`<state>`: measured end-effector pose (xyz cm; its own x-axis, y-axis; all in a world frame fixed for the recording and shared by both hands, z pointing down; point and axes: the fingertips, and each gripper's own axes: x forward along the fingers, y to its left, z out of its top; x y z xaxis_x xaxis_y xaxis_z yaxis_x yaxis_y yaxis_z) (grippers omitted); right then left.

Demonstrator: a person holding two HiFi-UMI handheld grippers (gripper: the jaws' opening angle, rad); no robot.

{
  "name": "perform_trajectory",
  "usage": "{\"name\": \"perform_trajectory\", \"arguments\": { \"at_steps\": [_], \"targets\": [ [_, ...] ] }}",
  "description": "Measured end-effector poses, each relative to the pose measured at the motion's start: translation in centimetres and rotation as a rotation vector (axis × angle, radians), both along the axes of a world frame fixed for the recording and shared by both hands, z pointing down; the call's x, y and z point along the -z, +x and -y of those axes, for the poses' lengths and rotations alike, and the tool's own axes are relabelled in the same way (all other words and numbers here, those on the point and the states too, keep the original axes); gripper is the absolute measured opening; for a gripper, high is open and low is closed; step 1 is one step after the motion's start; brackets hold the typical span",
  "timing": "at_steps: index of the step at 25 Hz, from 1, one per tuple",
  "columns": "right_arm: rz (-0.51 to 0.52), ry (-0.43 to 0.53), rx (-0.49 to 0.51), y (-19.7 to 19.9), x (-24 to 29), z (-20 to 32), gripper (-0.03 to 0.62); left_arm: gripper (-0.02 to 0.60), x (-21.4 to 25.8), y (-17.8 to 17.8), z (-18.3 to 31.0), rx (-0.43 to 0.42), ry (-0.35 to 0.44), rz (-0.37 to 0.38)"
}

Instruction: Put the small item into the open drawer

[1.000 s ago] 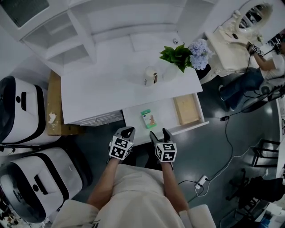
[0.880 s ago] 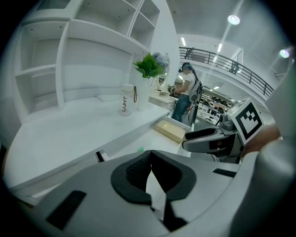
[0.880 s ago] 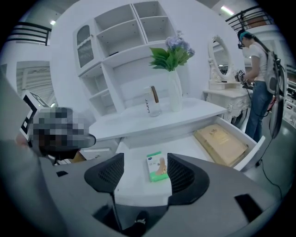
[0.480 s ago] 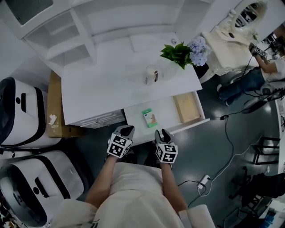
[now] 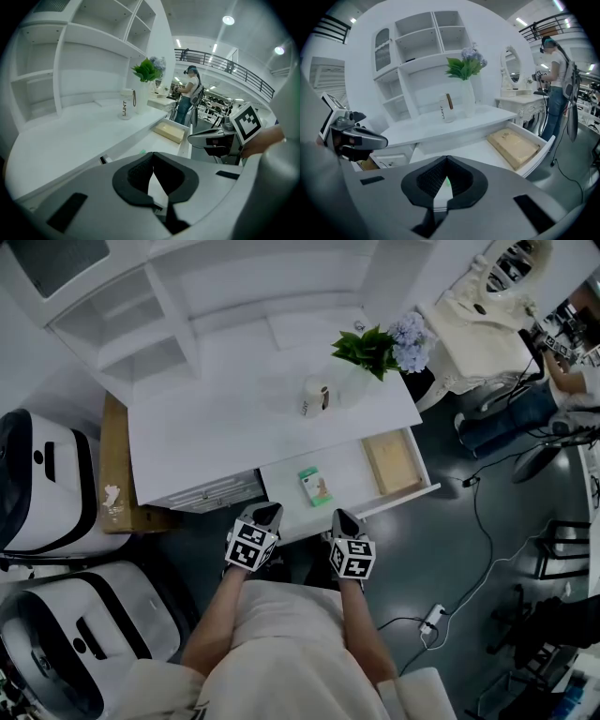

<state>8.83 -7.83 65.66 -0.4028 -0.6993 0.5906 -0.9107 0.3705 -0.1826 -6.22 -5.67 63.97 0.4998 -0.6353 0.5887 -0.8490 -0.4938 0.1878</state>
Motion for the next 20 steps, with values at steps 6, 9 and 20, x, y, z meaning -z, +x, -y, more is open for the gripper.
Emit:
{"name": "perform_trajectory", "arguments": {
  "at_steps": [6, 9, 20],
  "targets": [
    [-0.008, -0.001, 0.000, 0.2, -0.1, -0.1, 0.026, 0.015, -0.1, 0.2, 0.0, -0.011, 0.008, 0.014],
    [-0.006, 0.005, -0.014, 0.5, 0.0, -0.2, 0.026, 0.015, -0.8, 0.3, -0.5, -0.027, 0.004, 0.060],
    [-0.010, -0.003, -0.037, 0.9, -0.3, -0.5, 0.026, 0.015, -0.2, 0.6, 0.0, -0.053, 0.020, 0.041]
  ]
}}
